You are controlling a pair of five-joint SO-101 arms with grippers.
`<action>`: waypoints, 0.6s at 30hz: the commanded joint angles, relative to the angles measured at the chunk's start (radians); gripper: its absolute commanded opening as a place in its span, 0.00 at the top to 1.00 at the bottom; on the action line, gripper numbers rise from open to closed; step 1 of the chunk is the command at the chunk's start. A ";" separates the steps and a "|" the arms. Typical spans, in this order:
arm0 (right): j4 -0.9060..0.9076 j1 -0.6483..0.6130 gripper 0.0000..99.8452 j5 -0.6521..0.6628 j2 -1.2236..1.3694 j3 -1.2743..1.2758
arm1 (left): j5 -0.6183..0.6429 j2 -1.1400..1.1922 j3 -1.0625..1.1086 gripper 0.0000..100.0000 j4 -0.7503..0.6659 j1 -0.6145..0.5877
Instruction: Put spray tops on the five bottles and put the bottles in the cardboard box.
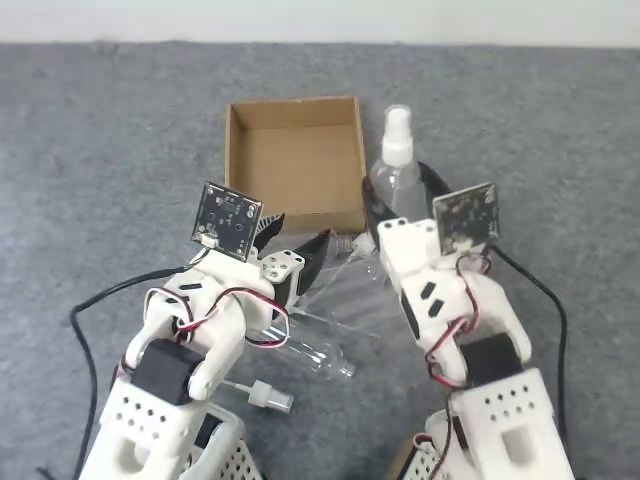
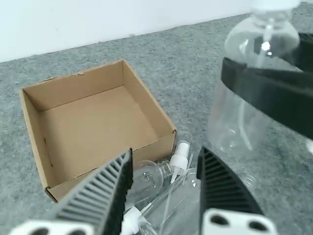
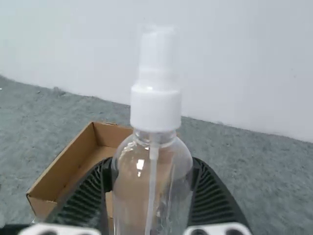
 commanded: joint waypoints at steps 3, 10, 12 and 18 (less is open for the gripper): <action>-0.051 0.025 0.98 -0.097 0.062 -0.104 | 0.002 -0.020 -0.016 0.79 -0.015 0.008; -0.048 0.021 0.98 -0.193 0.061 -0.124 | 0.002 -0.020 -0.004 0.79 -0.014 0.098; -0.045 0.019 0.98 -0.230 0.061 -0.124 | 0.002 -0.020 0.010 0.79 -0.021 0.123; -0.045 -0.028 0.98 -0.265 0.061 -0.124 | 0.000 -0.020 0.048 0.79 -0.078 0.124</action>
